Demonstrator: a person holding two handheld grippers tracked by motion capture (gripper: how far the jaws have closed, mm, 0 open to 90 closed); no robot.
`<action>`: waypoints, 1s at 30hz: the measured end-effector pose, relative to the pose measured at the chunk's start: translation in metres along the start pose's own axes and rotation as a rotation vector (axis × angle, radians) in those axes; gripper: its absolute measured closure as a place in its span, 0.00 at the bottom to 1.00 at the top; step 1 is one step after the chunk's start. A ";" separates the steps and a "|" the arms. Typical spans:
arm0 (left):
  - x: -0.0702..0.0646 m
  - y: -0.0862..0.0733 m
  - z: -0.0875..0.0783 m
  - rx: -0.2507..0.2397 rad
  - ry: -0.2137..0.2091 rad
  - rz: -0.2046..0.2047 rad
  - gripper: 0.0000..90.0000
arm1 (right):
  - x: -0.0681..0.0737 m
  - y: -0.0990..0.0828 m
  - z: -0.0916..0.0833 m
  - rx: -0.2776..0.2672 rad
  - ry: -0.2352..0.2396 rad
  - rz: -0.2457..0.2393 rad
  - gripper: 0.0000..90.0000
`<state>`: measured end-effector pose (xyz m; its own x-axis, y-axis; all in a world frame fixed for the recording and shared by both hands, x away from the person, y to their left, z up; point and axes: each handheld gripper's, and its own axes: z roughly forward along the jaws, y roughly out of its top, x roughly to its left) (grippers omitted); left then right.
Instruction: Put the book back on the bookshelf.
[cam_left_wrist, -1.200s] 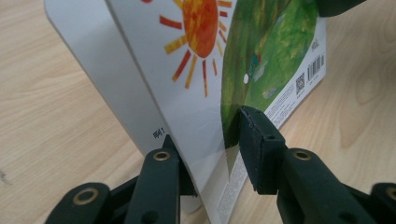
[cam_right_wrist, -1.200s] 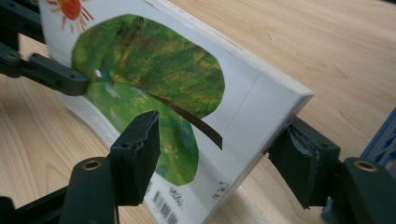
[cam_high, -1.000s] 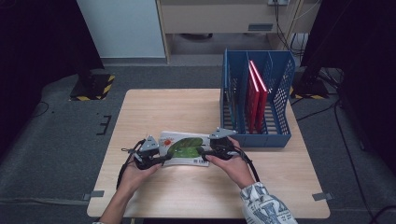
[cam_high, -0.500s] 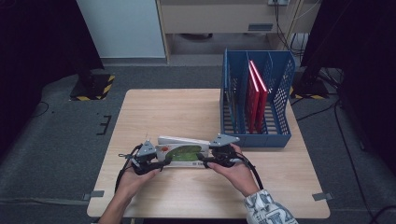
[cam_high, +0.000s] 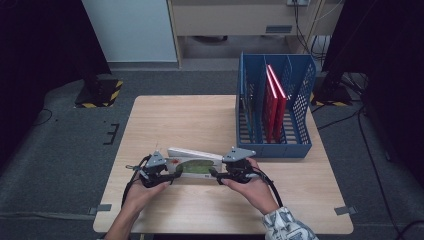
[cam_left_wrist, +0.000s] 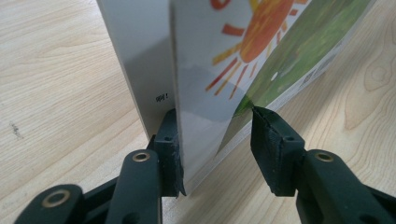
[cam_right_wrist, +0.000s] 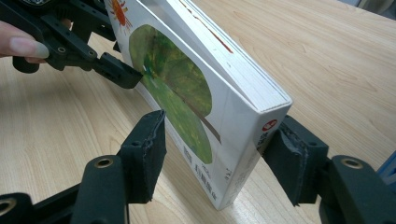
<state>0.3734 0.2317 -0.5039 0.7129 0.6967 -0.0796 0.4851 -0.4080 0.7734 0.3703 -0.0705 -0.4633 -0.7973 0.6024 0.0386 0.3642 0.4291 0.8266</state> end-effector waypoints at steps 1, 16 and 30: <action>0.000 0.000 0.000 0.002 0.000 -0.003 0.62 | 0.000 0.000 0.000 0.001 0.001 0.001 0.44; 0.002 -0.003 -0.005 0.012 0.020 -0.018 0.58 | 0.005 0.001 0.007 0.022 0.020 -0.026 0.41; 0.001 -0.004 -0.008 0.027 0.046 -0.022 0.42 | 0.002 0.013 0.021 0.052 0.029 -0.041 0.27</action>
<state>0.3681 0.2388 -0.5019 0.6782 0.7318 -0.0676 0.5145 -0.4072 0.7546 0.3834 -0.0494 -0.4640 -0.8251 0.5645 0.0221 0.3553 0.4880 0.7973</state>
